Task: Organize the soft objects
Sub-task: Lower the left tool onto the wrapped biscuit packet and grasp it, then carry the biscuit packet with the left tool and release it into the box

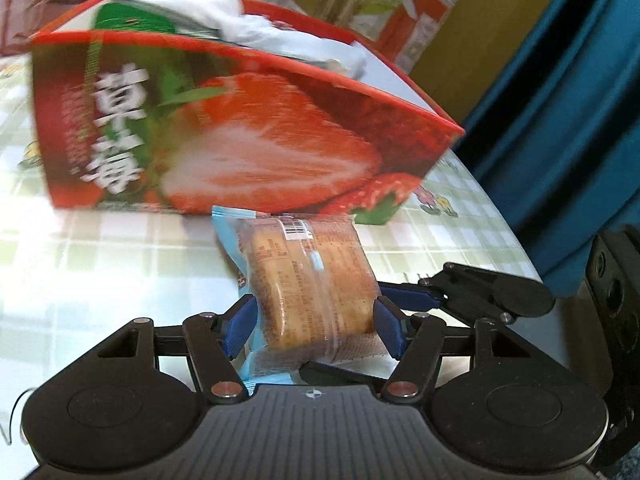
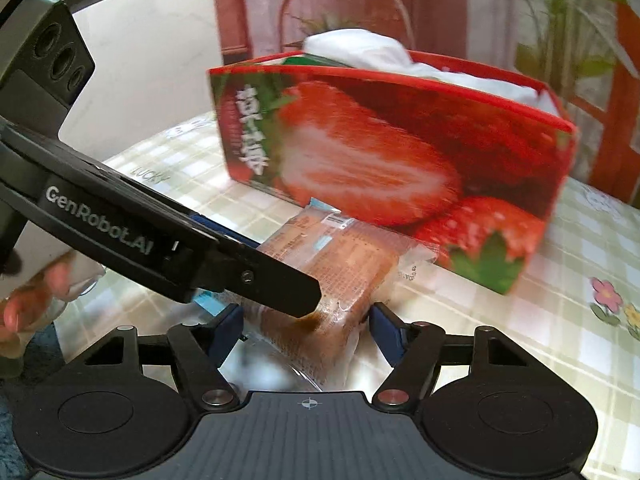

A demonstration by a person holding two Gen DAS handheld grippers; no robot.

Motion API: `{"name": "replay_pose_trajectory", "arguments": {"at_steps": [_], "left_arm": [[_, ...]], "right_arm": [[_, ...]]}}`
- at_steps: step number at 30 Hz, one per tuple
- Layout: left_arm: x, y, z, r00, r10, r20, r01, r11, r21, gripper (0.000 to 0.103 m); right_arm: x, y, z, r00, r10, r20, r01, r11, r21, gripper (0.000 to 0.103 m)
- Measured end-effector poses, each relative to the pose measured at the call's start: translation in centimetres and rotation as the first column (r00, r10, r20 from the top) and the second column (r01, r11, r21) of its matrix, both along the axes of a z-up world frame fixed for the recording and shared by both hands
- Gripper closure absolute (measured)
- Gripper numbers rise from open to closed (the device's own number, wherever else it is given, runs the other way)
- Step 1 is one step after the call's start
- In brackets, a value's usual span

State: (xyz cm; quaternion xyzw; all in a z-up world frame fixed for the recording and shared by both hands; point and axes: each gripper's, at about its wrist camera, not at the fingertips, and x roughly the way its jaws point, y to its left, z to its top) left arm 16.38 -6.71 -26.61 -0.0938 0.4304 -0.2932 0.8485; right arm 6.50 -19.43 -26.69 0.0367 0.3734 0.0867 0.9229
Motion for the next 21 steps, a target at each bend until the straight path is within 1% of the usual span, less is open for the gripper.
{"name": "replay_pose_trajectory", "arguments": {"at_steps": [2,3,4,7,9,10,13,16,21], "left_arm": [[0.2,1.1,-0.2,0.999,0.035,-0.017,-0.036,0.999,-0.023,0.047],[0.3,1.6,-0.3,0.999,0.047,-0.024,-0.048,0.998,-0.029,0.057],[0.2,2.1,-0.4,0.998,0.054,-0.028,-0.055,0.998,-0.030,0.060],[0.1,3.0,-0.5,0.998,0.050,-0.031,-0.052,0.997,-0.049,0.061],[0.0,3.4,-0.5,0.998,0.048,-0.031,-0.050,0.997,-0.056,0.061],[-0.1,3.2,-0.6,0.998,0.048,-0.028,-0.050,0.997,-0.054,0.061],[-0.2,2.9,-0.6,0.999,0.045,-0.025,-0.046,0.998,-0.050,0.061],[-0.6,2.7,-0.6,0.999,0.032,-0.019,-0.033,0.998,-0.052,0.061],[-1.0,2.8,-0.5,0.999,0.021,-0.024,-0.023,0.997,-0.070,0.061]], "right_arm": [[0.3,0.6,0.0,1.000,0.011,0.007,-0.011,1.000,-0.006,0.038],[0.3,0.8,-0.1,1.000,0.010,0.012,-0.010,1.000,-0.007,0.038],[0.3,1.0,-0.1,1.000,0.006,0.017,-0.006,1.000,-0.007,0.038],[0.0,1.5,-0.2,1.000,-0.010,0.029,0.010,1.000,0.005,0.039],[-0.6,2.0,-0.3,0.999,-0.004,0.042,0.005,1.000,-0.009,0.039],[-0.9,2.3,-0.4,0.999,-0.001,0.049,0.002,1.000,-0.021,0.039],[-1.6,2.2,-0.4,0.999,-0.011,0.049,0.011,1.000,-0.007,0.044],[-2.0,2.0,-0.4,0.998,-0.026,0.050,0.026,1.000,0.007,0.045],[-2.3,2.4,-0.3,0.998,-0.037,0.055,0.038,0.999,-0.007,0.048]]}}
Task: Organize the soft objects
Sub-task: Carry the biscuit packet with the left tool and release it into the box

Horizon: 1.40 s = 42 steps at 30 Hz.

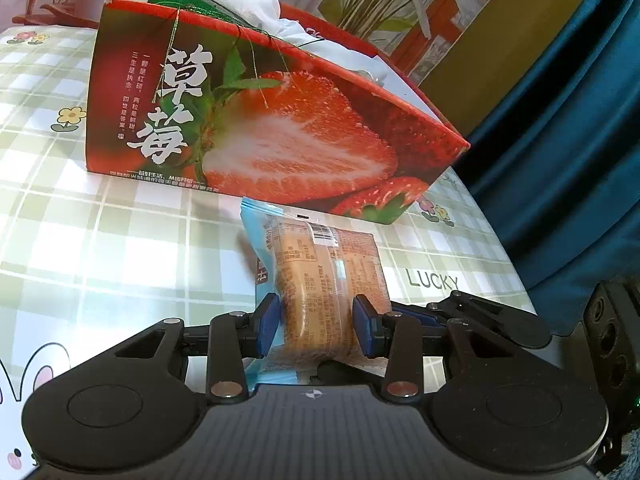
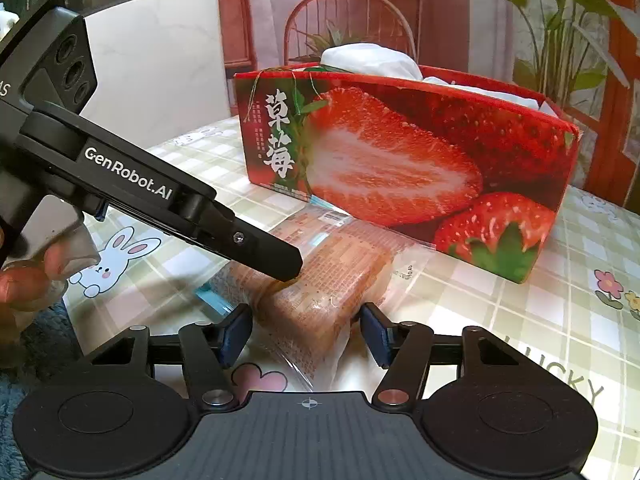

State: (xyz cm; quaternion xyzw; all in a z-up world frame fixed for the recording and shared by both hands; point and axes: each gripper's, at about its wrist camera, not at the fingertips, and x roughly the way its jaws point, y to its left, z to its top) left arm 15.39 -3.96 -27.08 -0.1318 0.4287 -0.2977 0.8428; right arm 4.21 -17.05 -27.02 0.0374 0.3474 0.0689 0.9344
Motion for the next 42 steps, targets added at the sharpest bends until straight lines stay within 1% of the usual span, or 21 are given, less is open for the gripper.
{"name": "replay_pose_trajectory", "arguments": {"at_steps": [4,5,9,12,15,18,22,25,29,30,33,37,40,42], "left_arm": [[-0.7,-0.8,0.8,0.998,-0.023,0.059,0.020,0.999,0.041,0.062],[-0.8,-0.8,1.0,0.997,-0.027,0.070,0.024,0.999,0.042,0.062],[-0.8,0.0,1.6,0.998,-0.001,0.070,0.003,1.000,-0.021,0.062],[-0.8,0.5,2.4,0.996,0.005,0.084,-0.002,0.999,-0.042,0.062],[-0.8,0.4,4.2,0.992,0.005,0.123,0.001,0.999,-0.051,0.062],[-0.6,0.6,6.5,0.986,0.008,0.169,0.005,0.997,-0.080,0.062],[0.0,0.4,9.1,0.979,0.020,0.205,0.001,0.995,-0.101,0.062],[0.7,0.2,11.0,0.970,0.034,0.241,-0.010,0.995,-0.098,0.062],[2.0,0.3,13.0,0.967,0.045,0.249,-0.018,0.994,-0.107,0.062],[2.4,0.4,13.5,0.963,0.065,0.263,-0.036,0.993,-0.115,0.062],[3.9,0.1,14.6,0.954,0.086,0.286,-0.054,0.991,-0.120,0.062],[6.6,-0.7,15.2,0.953,0.105,0.284,-0.075,0.991,-0.113,0.062],[8.7,-1.0,14.8,0.955,0.103,0.277,-0.068,0.989,-0.131,0.062],[9.9,-1.1,14.1,0.961,0.117,0.251,-0.081,0.986,-0.148,0.062]], "right_arm": [[0.0,0.8,0.3,1.000,-0.022,-0.003,0.022,0.998,-0.051,0.049],[0.0,1.0,0.4,1.000,-0.024,0.000,0.024,0.997,-0.067,0.049],[-0.3,0.7,1.2,0.999,-0.032,0.029,0.034,0.997,-0.070,0.049],[-0.5,0.8,2.0,0.998,-0.027,0.057,0.032,0.996,-0.087,0.049],[-0.3,0.8,3.1,0.996,-0.013,0.086,0.023,0.993,-0.113,0.049],[-0.1,0.4,4.9,0.992,-0.012,0.126,0.026,0.994,-0.109,0.049],[0.3,-0.5,7.6,0.985,-0.004,0.174,0.023,0.994,-0.105,0.049],[1.2,-1.3,9.5,0.980,0.000,0.199,0.020,0.995,-0.099,0.049],[3.0,-1.8,11.8,0.974,0.032,0.222,-0.002,0.991,-0.136,0.049],[3.5,-2.0,12.3,0.974,0.039,0.225,-0.008,0.990,-0.138,0.049],[5.4,-3.1,13.5,0.971,0.052,0.235,-0.021,0.991,-0.132,0.049],[8.0,-4.5,14.2,0.966,0.056,0.251,-0.022,0.990,-0.138,0.049],[9.8,-5.3,14.1,0.966,0.048,0.255,-0.007,0.988,-0.157,0.049],[11.2,-5.7,13.8,0.969,0.048,0.242,-0.005,0.985,-0.174,0.049]]}}
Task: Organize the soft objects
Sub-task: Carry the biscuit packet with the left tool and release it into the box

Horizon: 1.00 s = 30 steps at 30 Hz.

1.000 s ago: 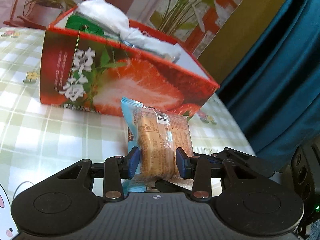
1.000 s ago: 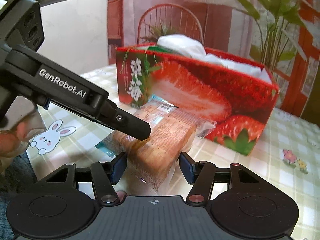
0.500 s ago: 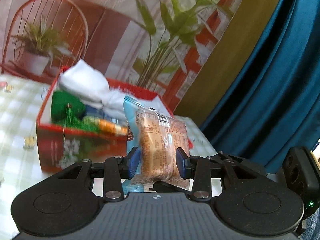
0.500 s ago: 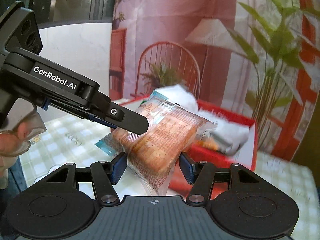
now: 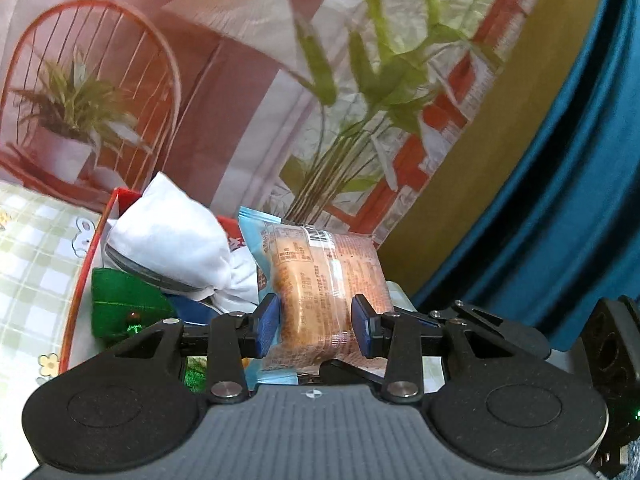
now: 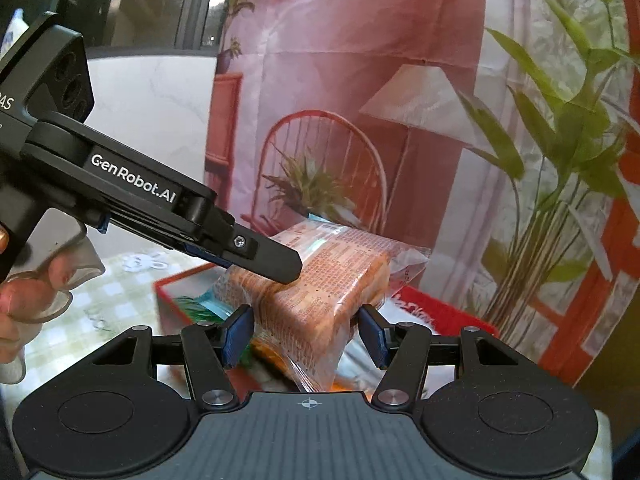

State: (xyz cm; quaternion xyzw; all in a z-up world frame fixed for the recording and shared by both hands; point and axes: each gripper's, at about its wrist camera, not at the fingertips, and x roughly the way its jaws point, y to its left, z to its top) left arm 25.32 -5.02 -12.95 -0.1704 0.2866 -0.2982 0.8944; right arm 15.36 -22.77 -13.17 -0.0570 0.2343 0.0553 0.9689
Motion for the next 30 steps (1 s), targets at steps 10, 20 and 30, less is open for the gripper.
{"name": "replay_pose_trajectory", "arguments": {"at_steps": [10,20,30], "left_arm": [[3.8,-0.8,-4.0,0.987,0.033,-0.158,-0.018,0.995,0.100,0.062],[4.1,-0.9,-4.0,0.989,0.064,-0.133,-0.042,0.987,0.158,0.061],[4.3,-1.8,-4.7,0.986,0.069,-0.151,-0.030,0.969,0.247,0.068]], "right_arm": [[4.2,-1.3,-4.7,0.984,0.015,-0.178,-0.010,1.000,0.029,0.048],[3.6,-4.5,-3.8,0.988,-0.068,-0.140,0.090,0.984,0.152,0.065],[5.8,-5.3,-5.6,0.949,-0.157,-0.274,0.242,0.919,0.311,0.095]]}}
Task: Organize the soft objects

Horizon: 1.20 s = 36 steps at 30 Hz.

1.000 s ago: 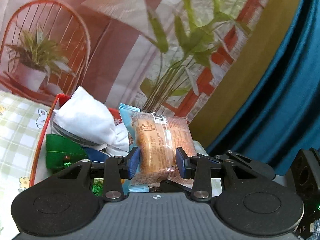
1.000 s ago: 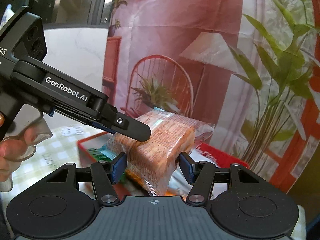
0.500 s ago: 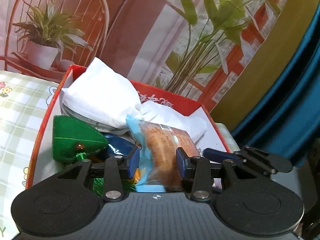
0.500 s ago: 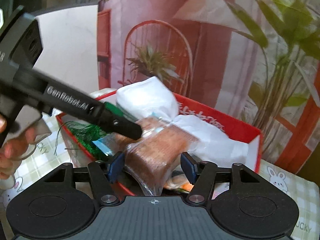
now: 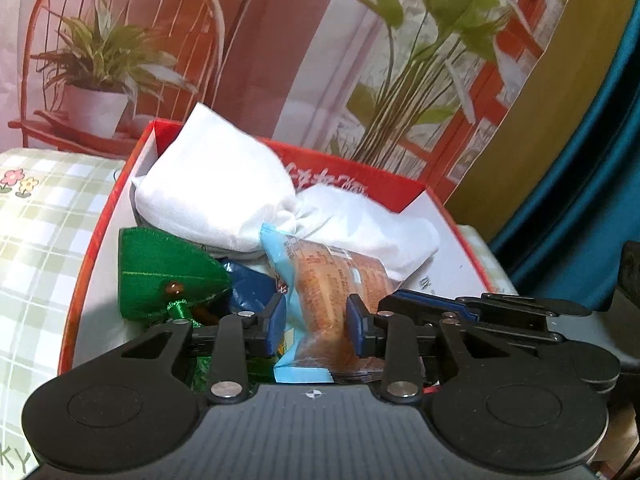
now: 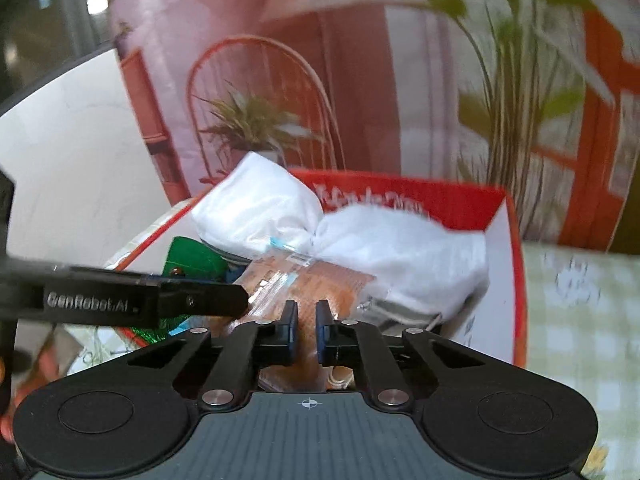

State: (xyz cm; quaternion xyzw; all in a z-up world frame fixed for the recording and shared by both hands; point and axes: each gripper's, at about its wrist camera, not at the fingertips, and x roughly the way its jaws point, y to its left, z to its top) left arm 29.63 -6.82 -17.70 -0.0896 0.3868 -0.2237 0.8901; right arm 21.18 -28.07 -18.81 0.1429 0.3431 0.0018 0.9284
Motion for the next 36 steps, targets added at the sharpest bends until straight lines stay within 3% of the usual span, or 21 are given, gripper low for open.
{"name": "replay_pose_trajectory", "arguments": {"at_steps": [8,14,21,22,23,25,27,29,31,36], "left_arm": [[0.8,0.0,-1.0,0.999,0.004,-0.035,-0.004,1.000,-0.001,0.068],[-0.2,-0.4,-0.1,1.000,0.013,0.017,-0.014,0.998,0.056,0.060],[-2.3,0.2,2.5,0.990,0.047,0.133,-0.066,0.988,0.139,0.008],[-2.7,0.4,2.9,0.986,0.060,0.153,-0.084,0.985,0.152,0.001],[-3.1,0.6,3.4,0.982,0.073,0.174,-0.101,0.982,0.159,0.000],[-3.9,1.2,4.3,0.974,0.088,0.210,-0.125,0.977,0.170,0.000],[-4.6,1.5,5.2,0.966,0.113,0.232,-0.159,0.968,0.194,0.000],[-5.4,1.7,6.2,0.957,0.143,0.254,-0.203,0.952,0.230,0.000],[-6.3,1.8,7.2,0.951,0.140,0.274,-0.210,0.946,0.245,0.000],[-9.1,2.4,10.0,0.924,0.167,0.345,-0.255,0.940,0.227,0.000]], "right_arm": [[1.2,-0.9,-1.4,0.995,-0.040,-0.094,0.050,0.994,0.095,0.096],[1.0,-0.3,-1.2,0.993,-0.068,-0.098,0.075,0.994,0.073,0.095],[-0.9,-0.4,1.4,0.988,-0.138,-0.064,0.136,0.990,-0.026,0.083],[-1.3,-0.5,1.8,0.988,-0.142,-0.051,0.141,0.990,-0.030,0.079],[-1.7,-0.5,2.1,0.989,-0.143,-0.043,0.142,0.989,-0.035,0.076],[-2.4,-0.4,2.9,0.989,-0.148,-0.029,0.147,0.988,-0.055,0.049],[-3.3,-0.4,3.9,0.988,-0.157,-0.004,0.157,0.985,-0.070,0.034],[-4.0,-0.3,4.9,0.986,-0.166,0.020,0.167,0.983,-0.080,0.029],[-4.8,-0.3,5.8,0.984,-0.172,0.041,0.175,0.982,-0.076,0.006],[-6.9,0.4,8.3,0.976,-0.195,0.098,0.204,0.975,-0.088,0.000]]}}
